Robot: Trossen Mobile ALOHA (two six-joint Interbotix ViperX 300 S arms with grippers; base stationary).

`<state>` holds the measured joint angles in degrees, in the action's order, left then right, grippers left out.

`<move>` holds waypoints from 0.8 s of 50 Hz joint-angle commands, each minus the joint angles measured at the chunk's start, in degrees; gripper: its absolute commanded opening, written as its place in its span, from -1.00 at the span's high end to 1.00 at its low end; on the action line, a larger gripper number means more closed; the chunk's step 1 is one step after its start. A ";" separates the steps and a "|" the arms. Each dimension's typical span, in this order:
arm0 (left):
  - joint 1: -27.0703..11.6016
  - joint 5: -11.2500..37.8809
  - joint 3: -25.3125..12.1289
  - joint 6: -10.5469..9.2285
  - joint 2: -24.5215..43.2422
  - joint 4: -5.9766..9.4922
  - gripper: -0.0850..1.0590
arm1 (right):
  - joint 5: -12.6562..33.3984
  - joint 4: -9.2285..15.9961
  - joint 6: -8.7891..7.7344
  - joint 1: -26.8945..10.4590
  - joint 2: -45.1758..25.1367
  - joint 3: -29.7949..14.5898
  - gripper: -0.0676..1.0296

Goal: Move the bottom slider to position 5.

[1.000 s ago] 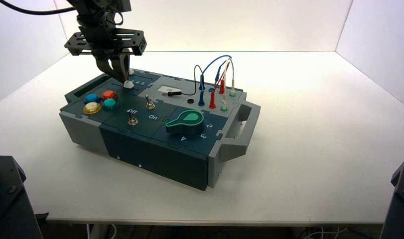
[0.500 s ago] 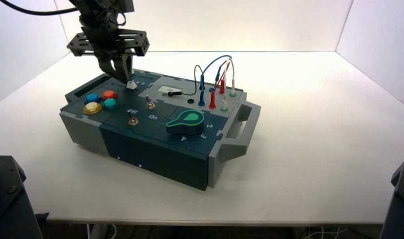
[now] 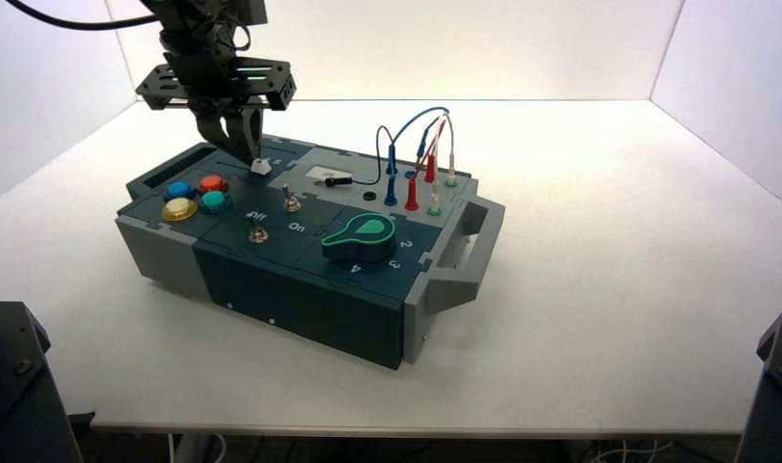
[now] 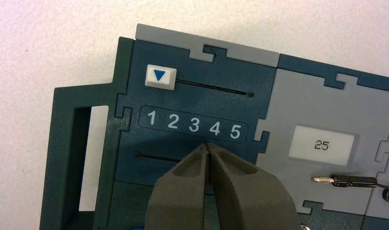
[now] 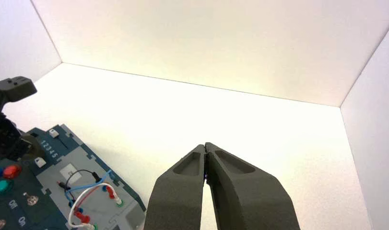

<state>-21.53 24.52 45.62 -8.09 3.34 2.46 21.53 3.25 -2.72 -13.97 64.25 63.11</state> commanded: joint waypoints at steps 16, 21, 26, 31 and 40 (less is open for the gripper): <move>8.17 -1.05 -2.46 0.88 -2.02 -1.67 0.91 | -0.70 0.35 0.09 0.09 0.09 -2.11 0.92; 9.32 -0.70 -2.29 1.05 -5.80 -1.76 0.91 | -0.70 0.88 0.09 0.09 0.70 -2.02 0.92; 9.32 -0.70 -1.85 1.05 -11.69 -1.67 0.91 | -0.70 1.23 0.09 0.09 1.05 -2.02 0.92; 9.23 -0.53 -1.67 0.88 -19.07 -1.14 0.91 | -0.62 1.23 0.09 0.00 0.97 -1.93 0.92; 6.77 -0.53 -1.23 0.26 -33.05 0.00 0.91 | -0.35 1.32 0.09 -0.09 0.88 -1.93 0.92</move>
<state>-13.18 24.26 44.65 -7.47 -22.94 2.11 21.53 4.39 -2.72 -13.97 65.57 63.11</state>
